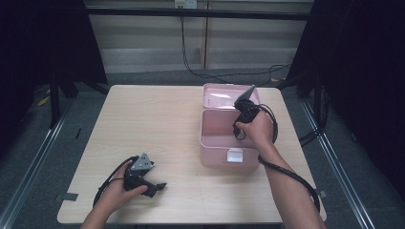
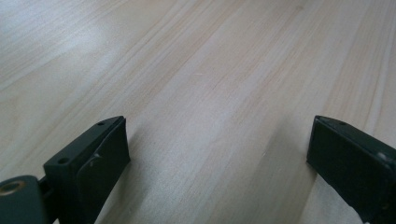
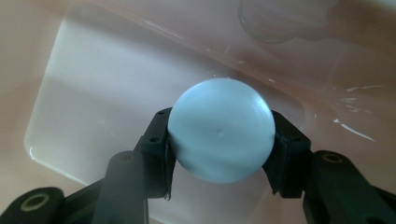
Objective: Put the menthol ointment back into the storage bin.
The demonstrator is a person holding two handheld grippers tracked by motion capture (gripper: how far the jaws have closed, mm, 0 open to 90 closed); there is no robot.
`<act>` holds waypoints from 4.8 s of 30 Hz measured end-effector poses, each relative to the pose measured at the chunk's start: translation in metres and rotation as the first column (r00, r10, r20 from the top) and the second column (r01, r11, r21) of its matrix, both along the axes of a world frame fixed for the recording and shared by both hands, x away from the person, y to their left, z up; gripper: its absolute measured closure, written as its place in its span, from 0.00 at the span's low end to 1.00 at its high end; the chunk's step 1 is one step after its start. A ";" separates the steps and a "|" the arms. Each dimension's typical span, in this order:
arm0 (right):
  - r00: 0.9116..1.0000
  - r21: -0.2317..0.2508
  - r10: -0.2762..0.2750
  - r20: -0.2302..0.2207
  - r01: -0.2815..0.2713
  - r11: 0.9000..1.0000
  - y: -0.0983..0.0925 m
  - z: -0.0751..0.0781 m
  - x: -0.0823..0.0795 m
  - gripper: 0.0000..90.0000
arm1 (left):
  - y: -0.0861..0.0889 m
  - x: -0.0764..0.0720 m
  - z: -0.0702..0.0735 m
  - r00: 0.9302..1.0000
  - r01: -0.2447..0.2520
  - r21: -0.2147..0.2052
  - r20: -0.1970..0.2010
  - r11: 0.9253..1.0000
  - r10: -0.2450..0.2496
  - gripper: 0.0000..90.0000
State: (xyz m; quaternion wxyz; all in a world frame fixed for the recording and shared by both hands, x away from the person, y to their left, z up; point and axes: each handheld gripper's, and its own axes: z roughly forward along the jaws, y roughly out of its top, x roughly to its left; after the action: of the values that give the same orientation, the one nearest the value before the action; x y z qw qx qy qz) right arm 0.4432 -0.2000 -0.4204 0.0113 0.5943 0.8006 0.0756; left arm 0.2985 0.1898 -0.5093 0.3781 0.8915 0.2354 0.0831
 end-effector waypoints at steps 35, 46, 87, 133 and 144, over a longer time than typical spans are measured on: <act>1.000 -0.001 0.004 -0.001 -0.004 1.000 -0.001 -0.016 0.001 0.55 | 0.000 0.000 0.000 1.000 0.000 0.002 -0.001 1.000 0.000 0.06; 1.000 -0.003 0.010 0.017 -0.010 1.000 -0.001 -0.014 0.002 0.55 | 0.000 0.000 0.000 1.000 0.001 0.003 -0.001 1.000 -0.001 0.05; 0.997 -0.012 0.074 0.016 -0.074 0.997 -0.004 0.009 -0.010 0.31 | 0.000 0.000 0.000 1.000 0.001 0.000 -0.001 1.000 -0.001 0.05; 0.971 0.047 0.210 0.118 -0.217 0.975 -0.010 0.078 -0.041 0.21 | 0.000 0.000 0.000 1.000 0.002 0.000 -0.001 1.000 -0.002 0.05; 0.963 0.053 0.246 0.113 -0.253 0.966 -0.017 0.096 -0.051 0.19 | 0.000 0.000 0.000 1.000 0.001 0.000 -0.001 1.000 -0.001 0.05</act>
State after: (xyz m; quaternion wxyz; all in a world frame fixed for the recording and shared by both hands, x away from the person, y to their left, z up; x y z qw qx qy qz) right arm 0.3921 -0.2173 -0.3247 0.0241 0.4839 0.8644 0.1344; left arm 0.2986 0.1899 -0.5093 0.3780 0.8917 0.2350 0.0822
